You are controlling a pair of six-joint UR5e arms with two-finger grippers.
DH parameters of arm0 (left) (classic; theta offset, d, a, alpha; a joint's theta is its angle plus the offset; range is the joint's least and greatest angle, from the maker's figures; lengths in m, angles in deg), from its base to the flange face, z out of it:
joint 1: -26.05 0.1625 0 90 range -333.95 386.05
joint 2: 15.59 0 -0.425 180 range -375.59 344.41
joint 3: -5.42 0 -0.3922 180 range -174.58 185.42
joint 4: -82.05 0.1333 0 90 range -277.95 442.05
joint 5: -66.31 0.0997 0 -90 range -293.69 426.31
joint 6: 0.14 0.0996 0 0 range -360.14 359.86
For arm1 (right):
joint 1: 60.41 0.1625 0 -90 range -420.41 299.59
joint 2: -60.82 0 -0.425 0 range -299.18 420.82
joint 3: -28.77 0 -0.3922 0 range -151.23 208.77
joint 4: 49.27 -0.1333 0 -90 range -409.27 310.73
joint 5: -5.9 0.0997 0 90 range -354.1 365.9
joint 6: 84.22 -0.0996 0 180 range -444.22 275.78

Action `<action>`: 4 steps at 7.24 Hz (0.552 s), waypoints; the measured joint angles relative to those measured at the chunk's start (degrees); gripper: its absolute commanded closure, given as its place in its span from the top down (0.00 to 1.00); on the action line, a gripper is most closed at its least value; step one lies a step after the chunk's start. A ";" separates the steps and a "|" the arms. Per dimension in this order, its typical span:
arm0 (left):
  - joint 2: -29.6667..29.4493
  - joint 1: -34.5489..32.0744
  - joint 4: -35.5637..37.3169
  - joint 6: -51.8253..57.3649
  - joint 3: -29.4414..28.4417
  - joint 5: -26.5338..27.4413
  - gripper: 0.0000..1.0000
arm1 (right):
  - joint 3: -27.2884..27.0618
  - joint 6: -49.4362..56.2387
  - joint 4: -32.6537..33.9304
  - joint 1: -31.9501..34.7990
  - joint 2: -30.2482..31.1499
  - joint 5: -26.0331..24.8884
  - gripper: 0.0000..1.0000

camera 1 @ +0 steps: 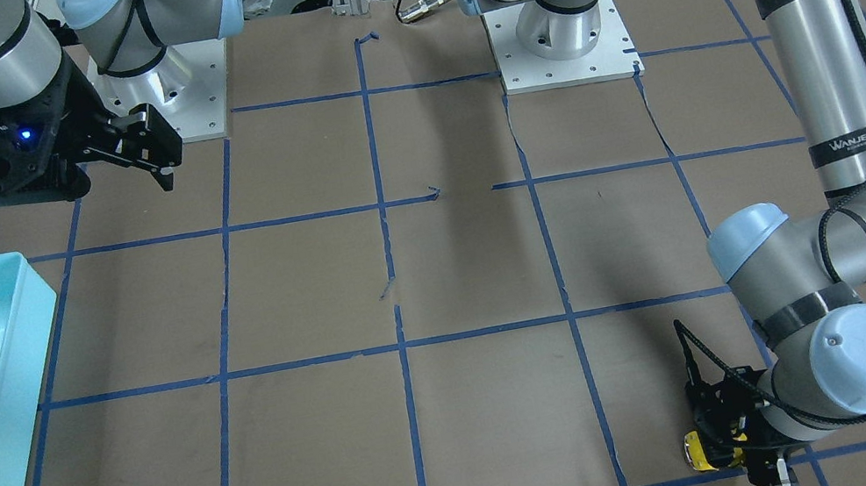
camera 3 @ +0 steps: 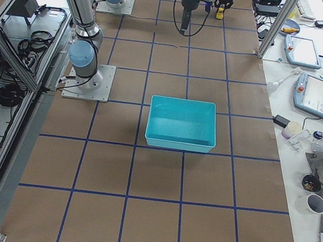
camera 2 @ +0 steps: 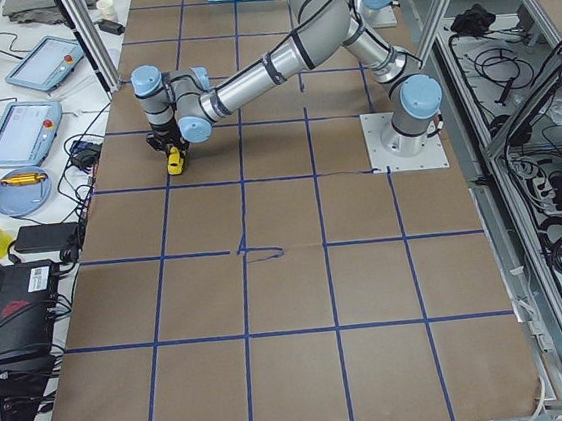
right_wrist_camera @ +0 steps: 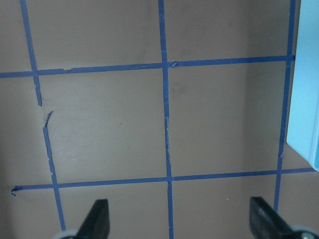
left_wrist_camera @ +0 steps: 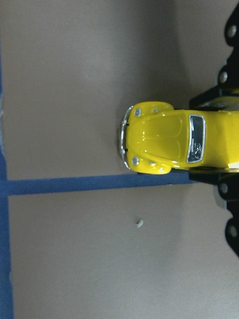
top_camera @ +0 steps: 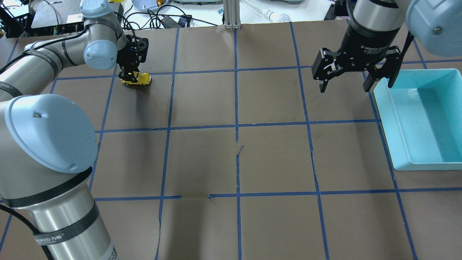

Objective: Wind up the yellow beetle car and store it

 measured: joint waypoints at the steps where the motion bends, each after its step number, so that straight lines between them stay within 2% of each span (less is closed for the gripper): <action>1: 0.02 0.44 0.01 0.44 0.06 -0.02 0.08 | -0.12 0.03 0.05 0.03 0.37 -0.27 1.00; 4: 0.06 1.71 -0.01 2.37 0.07 -0.05 0.08 | -0.51 1.11 0.62 0.04 0.47 -0.09 1.00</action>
